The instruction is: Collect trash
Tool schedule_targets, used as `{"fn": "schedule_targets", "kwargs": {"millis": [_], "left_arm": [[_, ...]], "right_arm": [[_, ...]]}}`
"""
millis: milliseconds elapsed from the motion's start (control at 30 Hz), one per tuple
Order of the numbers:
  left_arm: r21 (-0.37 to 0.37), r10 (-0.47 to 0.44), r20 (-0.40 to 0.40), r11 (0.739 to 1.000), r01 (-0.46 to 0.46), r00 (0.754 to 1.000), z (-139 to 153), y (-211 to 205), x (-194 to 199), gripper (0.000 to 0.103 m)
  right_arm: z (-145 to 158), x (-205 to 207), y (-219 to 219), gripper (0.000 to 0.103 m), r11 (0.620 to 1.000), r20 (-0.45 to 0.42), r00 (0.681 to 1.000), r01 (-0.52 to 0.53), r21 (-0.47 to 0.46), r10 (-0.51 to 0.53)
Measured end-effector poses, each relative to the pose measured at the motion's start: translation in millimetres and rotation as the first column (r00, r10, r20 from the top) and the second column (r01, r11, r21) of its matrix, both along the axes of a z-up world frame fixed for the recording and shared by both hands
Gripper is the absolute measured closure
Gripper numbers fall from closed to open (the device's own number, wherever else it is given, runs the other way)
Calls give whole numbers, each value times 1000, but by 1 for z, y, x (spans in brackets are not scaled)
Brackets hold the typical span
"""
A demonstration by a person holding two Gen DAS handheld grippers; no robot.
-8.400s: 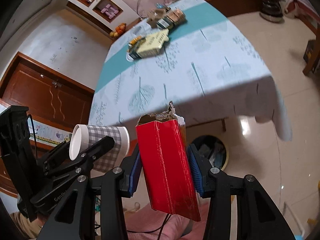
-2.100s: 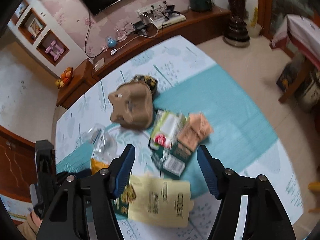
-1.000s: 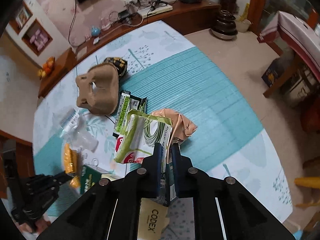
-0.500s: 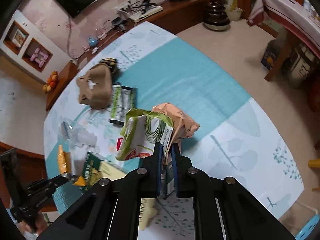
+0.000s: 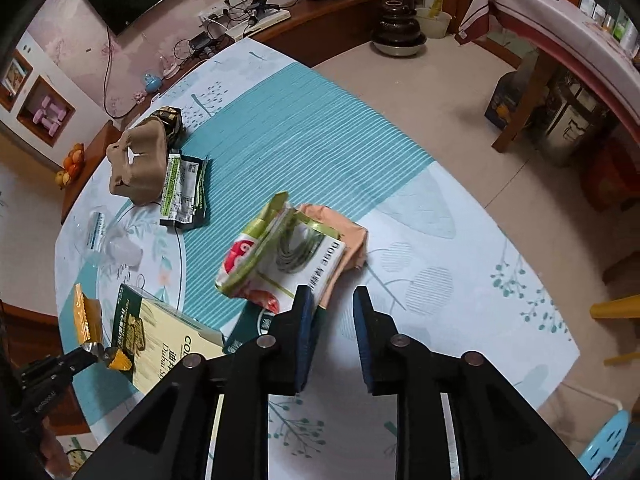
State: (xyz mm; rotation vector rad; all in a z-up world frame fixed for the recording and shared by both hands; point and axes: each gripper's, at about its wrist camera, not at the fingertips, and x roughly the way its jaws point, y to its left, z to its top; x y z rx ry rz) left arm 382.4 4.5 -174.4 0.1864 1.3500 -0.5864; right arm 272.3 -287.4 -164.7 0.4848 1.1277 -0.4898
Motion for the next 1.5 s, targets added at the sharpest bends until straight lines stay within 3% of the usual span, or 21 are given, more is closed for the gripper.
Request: {"fn": "schedule_targets", "kwargs": {"millis": [367, 467, 667, 800, 900, 1067, 1200, 1333, 1400, 1433, 1500], "left_arm": [[-4, -4, -5, 1000, 4, 1000, 3, -7, -3, 103], [-4, -6, -8, 1000, 6, 1000, 2, -8, -4, 103], [-6, -3, -23, 1000, 3, 1000, 0, -6, -4, 103], [-3, -9, -26, 1000, 8, 1000, -1, -7, -5, 103], [-4, -11, -30, 1000, 11, 999, -1, -9, -6, 103], [0, -16, -34, 1000, 16, 999, -3, -11, -8, 103], [2, -18, -38, 1000, 18, 999, -4, -12, -8, 103], [2, -18, -40, 1000, 18, 999, -4, -12, -7, 103], [-1, -17, -40, 1000, 17, 999, -4, -12, -6, 103], [0, -17, -40, 1000, 17, 999, -4, -12, -6, 103], [-3, -15, -39, 1000, 15, 999, -4, -12, -5, 103]], "right_arm": [[1, 6, 7, 81, 999, 15, 1000, -26, 45, 26], [-6, 5, 9, 72, 997, 9, 1000, -29, 77, 28], [-23, 2, 17, 70, 992, 2, 1000, -28, 127, 28], [-29, 1, 12, 63, 986, 27, 1000, 3, 166, -7], [-34, 4, 8, 50, 980, 42, 999, 23, 198, -32], [-43, 12, 6, 41, 966, 78, 995, 44, 254, -66], [-50, 17, 4, 40, 949, 104, 990, 62, 309, -98], [-51, 26, 9, 41, 952, 105, 990, 58, 302, -94], [-51, 30, 11, 48, 950, 114, 990, 42, 309, -81], [-50, 32, 13, 57, 949, 122, 990, 31, 313, -73], [-45, 37, 19, 58, 961, 108, 993, 13, 275, -45]]}}
